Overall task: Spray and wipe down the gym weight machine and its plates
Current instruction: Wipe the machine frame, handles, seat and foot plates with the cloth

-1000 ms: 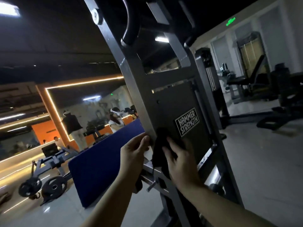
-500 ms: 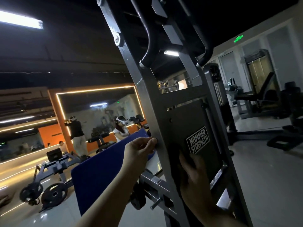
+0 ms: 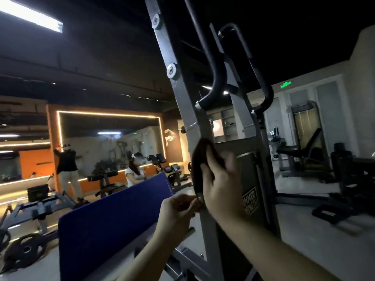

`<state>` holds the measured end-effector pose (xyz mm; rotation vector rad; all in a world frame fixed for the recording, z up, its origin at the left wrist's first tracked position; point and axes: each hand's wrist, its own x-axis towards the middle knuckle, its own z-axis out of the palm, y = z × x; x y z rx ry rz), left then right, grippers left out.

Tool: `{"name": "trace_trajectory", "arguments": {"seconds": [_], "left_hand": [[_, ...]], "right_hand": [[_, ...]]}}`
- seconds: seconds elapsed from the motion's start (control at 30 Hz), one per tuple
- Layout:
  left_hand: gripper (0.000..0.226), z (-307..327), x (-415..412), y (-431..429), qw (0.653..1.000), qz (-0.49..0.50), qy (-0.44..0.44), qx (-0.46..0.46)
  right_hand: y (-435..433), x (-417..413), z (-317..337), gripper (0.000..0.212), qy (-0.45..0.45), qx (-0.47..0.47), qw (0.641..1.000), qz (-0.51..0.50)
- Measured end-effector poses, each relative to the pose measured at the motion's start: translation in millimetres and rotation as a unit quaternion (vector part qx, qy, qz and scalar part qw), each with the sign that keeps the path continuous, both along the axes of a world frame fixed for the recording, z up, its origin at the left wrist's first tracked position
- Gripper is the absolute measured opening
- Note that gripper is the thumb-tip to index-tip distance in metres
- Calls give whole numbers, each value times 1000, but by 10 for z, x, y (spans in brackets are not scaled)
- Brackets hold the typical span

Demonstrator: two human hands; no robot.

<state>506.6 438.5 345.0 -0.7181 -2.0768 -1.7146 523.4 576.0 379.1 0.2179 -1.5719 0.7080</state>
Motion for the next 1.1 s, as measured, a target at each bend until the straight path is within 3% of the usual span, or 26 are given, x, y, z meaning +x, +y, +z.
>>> {"name": "trace_trajectory", "arguments": {"seconds": [0.1, 0.23, 0.4, 0.5, 0.67, 0.77, 0.97, 1.1], "left_hand": [[22, -29, -25, 5, 999, -26, -17, 38], [7, -14, -21, -30, 996, -74, -18, 53], [6, 3, -67, -120, 995, -97, 9, 13], [5, -21, -84, -114, 992, -112, -5, 51], [5, -96, -120, -77, 986, -121, -39, 111], [1, -115, -198, -81, 986, -120, -39, 110], [4, 175, -322, -149, 983, -160, 10, 93], [9, 320, -285, -178, 979, -166, 29, 111]], "right_hand": [[41, 109, -252, 45, -24, 18, 999, -14], [-35, 90, 390, 43, 17, 117, 983, -138], [-148, 52, 1413, 29, 26, 263, 903, -338], [-195, 61, 1870, 28, -15, 331, 860, -389], [-85, 191, 1430, 50, -60, 415, 820, -389], [70, 234, 1237, 48, -80, 478, 789, -377], [-220, -43, 2162, 44, -81, 423, 806, -406], [-232, -42, 2040, 40, -50, 408, 816, -407]]}}
